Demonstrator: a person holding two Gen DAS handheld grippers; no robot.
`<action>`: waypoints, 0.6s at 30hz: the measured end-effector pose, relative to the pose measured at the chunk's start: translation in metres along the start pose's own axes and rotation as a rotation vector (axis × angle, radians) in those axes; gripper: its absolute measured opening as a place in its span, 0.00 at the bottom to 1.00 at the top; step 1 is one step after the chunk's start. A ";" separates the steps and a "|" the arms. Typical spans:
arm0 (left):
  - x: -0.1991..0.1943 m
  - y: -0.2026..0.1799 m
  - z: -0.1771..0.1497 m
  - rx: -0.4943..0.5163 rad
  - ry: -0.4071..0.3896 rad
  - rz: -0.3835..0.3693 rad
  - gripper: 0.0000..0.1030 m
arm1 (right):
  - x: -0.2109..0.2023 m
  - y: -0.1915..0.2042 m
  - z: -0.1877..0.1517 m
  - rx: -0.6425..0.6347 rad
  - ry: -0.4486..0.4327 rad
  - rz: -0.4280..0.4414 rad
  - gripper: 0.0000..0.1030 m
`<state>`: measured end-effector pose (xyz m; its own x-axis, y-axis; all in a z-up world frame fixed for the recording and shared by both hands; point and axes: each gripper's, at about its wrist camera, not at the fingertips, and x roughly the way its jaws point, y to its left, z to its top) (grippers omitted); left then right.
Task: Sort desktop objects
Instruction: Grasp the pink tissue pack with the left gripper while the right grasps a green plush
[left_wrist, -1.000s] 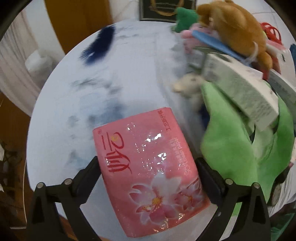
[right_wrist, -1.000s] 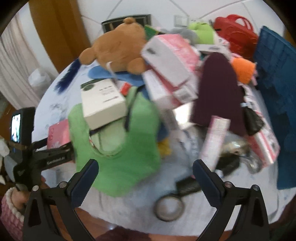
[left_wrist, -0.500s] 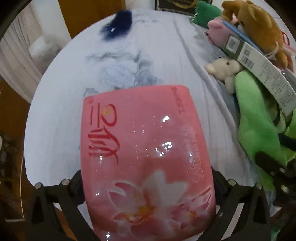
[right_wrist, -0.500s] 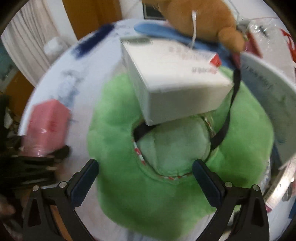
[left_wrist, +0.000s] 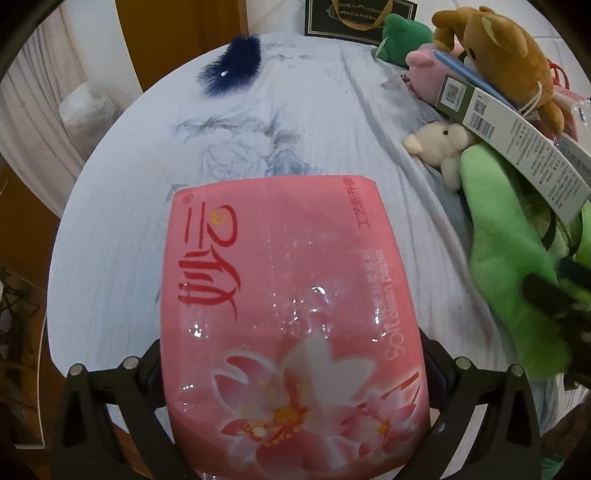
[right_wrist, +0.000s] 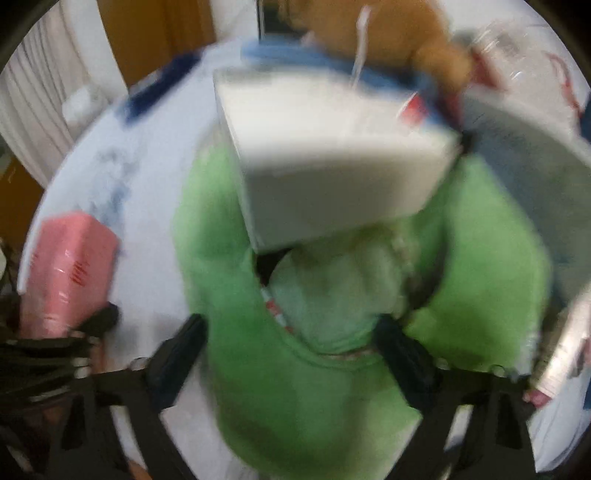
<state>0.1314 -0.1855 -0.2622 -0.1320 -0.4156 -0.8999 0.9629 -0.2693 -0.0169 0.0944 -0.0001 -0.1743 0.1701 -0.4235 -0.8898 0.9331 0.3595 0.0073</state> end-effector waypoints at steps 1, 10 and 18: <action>0.000 0.000 0.000 -0.005 -0.001 0.001 1.00 | -0.010 0.001 0.000 -0.009 -0.036 0.007 0.86; -0.007 -0.005 0.007 0.008 0.022 0.015 0.88 | 0.007 0.013 -0.009 -0.060 -0.016 0.002 0.37; -0.054 -0.001 0.014 0.003 -0.072 0.009 0.88 | -0.045 0.000 -0.009 -0.064 -0.119 0.069 0.18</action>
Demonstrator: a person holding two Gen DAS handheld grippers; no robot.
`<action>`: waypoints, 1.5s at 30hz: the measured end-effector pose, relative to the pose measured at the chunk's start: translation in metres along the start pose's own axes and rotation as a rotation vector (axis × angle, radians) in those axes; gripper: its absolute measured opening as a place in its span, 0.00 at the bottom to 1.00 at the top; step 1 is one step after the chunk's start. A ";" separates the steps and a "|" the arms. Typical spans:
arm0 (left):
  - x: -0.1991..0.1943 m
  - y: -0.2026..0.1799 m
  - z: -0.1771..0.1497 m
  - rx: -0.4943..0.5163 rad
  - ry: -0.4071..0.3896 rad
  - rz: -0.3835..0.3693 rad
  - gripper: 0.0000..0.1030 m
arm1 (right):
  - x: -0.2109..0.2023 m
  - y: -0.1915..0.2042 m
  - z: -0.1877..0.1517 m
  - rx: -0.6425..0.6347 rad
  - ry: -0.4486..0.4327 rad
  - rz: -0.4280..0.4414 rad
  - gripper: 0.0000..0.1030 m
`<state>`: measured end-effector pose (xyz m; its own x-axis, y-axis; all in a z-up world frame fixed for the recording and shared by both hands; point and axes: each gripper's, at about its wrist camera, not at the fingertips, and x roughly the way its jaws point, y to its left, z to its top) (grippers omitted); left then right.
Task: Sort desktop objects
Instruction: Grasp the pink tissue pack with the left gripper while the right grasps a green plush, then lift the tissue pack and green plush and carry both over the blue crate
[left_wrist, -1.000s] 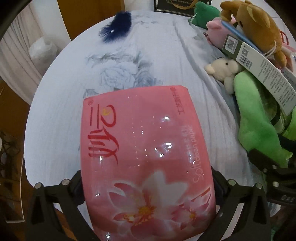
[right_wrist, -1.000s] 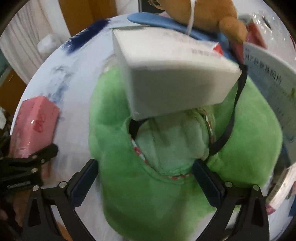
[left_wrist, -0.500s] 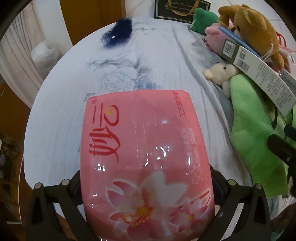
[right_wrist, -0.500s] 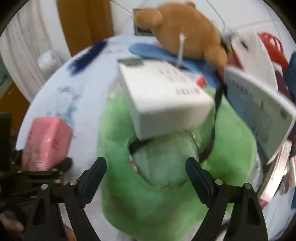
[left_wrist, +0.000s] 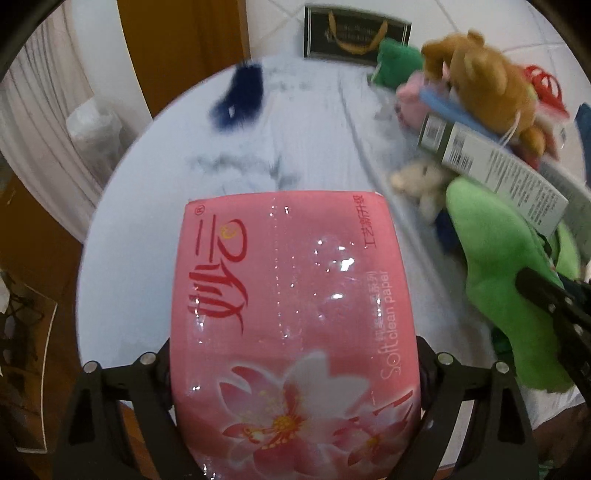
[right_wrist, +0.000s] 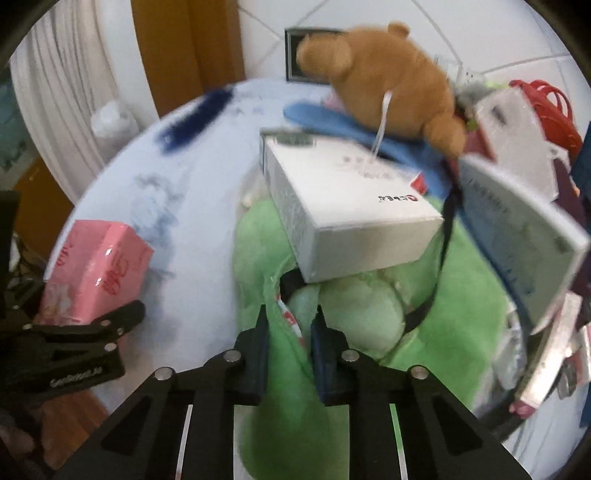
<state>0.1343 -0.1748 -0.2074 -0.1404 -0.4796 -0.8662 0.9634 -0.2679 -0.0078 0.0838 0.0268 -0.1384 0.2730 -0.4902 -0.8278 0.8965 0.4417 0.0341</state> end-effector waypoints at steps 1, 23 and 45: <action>-0.007 0.000 0.003 -0.002 -0.015 -0.003 0.88 | -0.012 -0.002 0.000 0.001 -0.015 0.018 0.17; -0.160 -0.058 0.066 0.164 -0.371 -0.210 0.88 | -0.190 -0.008 0.067 0.059 -0.441 -0.109 0.17; -0.286 -0.358 0.043 0.241 -0.554 -0.339 0.88 | -0.379 -0.254 0.015 0.010 -0.674 -0.339 0.17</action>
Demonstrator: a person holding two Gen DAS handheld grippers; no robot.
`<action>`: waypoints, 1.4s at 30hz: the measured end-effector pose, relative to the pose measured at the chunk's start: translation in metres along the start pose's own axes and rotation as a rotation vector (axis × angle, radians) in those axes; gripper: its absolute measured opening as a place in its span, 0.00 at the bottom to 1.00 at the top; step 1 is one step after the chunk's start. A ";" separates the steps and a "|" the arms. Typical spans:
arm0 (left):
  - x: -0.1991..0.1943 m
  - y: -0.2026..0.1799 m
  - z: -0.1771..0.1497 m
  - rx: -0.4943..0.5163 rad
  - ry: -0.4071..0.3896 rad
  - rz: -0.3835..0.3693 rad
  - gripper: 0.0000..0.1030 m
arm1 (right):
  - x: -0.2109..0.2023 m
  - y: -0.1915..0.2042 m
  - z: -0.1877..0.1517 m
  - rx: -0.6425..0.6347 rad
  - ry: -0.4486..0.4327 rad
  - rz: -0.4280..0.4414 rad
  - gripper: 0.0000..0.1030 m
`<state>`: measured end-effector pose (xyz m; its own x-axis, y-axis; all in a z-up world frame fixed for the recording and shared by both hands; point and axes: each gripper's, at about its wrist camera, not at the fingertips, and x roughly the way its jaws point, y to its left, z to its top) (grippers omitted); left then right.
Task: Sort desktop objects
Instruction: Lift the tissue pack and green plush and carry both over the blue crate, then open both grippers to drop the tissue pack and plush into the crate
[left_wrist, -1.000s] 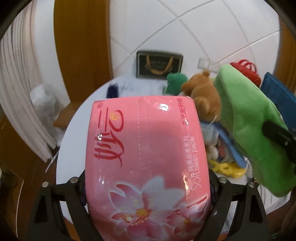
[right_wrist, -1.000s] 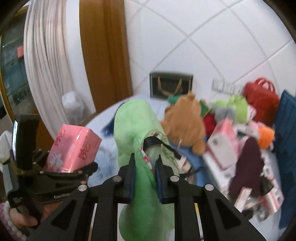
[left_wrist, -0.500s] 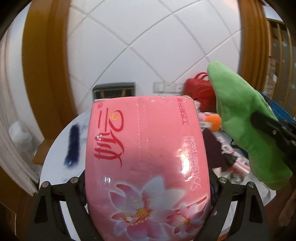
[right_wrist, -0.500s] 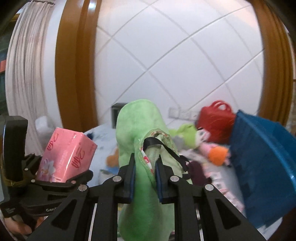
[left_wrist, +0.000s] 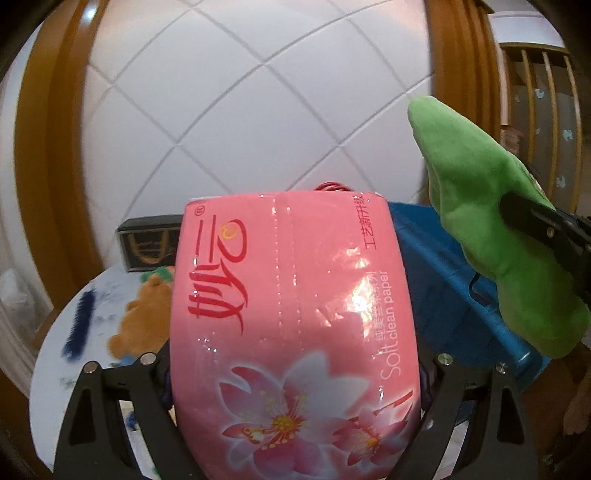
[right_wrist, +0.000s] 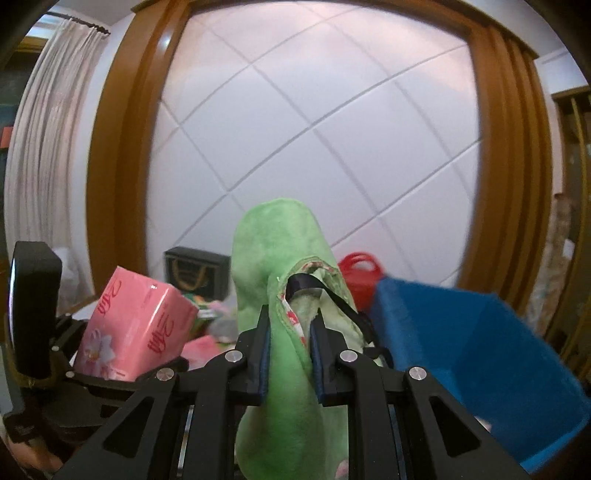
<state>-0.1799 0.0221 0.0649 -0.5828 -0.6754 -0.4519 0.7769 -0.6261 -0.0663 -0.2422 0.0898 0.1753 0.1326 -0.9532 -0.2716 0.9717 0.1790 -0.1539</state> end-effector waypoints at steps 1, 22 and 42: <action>0.002 -0.011 0.004 0.008 -0.001 -0.008 0.88 | -0.002 -0.013 0.001 0.000 -0.002 -0.013 0.17; 0.063 -0.275 0.060 0.178 0.056 -0.225 0.88 | -0.022 -0.254 -0.030 0.111 0.129 -0.383 0.17; 0.109 -0.345 0.048 0.069 0.159 -0.026 1.00 | 0.015 -0.384 -0.093 0.067 0.275 -0.215 0.91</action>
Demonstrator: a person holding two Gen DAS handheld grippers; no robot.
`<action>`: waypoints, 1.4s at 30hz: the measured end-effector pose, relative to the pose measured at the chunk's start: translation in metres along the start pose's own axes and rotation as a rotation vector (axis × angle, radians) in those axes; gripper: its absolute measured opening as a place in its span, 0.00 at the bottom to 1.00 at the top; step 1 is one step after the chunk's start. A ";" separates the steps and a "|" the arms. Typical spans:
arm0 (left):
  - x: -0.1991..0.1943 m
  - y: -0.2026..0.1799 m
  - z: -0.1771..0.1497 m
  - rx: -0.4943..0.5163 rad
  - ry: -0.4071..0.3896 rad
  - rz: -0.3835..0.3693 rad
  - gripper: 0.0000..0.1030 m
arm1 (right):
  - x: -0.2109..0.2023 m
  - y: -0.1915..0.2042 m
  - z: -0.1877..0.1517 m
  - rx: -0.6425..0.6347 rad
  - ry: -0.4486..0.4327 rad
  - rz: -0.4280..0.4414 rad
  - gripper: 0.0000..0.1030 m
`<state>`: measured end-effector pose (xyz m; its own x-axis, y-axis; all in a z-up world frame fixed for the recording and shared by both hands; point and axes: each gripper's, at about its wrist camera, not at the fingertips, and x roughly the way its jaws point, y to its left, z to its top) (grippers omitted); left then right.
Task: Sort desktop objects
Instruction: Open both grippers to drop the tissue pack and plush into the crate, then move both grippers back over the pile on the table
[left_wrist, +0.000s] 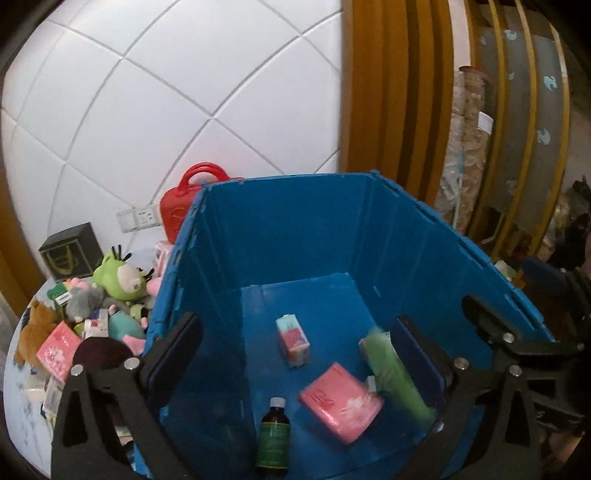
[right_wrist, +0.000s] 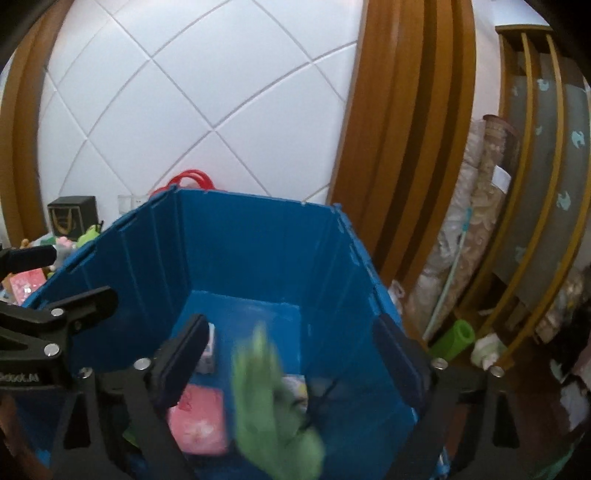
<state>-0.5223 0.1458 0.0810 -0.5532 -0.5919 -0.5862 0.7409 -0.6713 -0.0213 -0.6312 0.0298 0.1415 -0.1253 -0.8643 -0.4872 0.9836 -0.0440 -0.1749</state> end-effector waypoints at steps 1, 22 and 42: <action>-0.002 0.000 0.001 -0.007 -0.002 0.006 1.00 | -0.002 -0.001 -0.001 -0.001 -0.002 0.006 0.95; -0.070 0.035 -0.046 -0.079 -0.038 0.182 1.00 | -0.037 0.019 -0.025 0.014 -0.052 0.131 1.00; -0.164 0.203 -0.122 -0.252 -0.060 0.455 1.00 | -0.075 0.175 -0.006 -0.083 -0.130 0.346 1.00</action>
<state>-0.2344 0.1611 0.0738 -0.1695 -0.8281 -0.5344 0.9758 -0.2168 0.0264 -0.4507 0.0903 0.1427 0.2356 -0.8773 -0.4180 0.9502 0.2983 -0.0905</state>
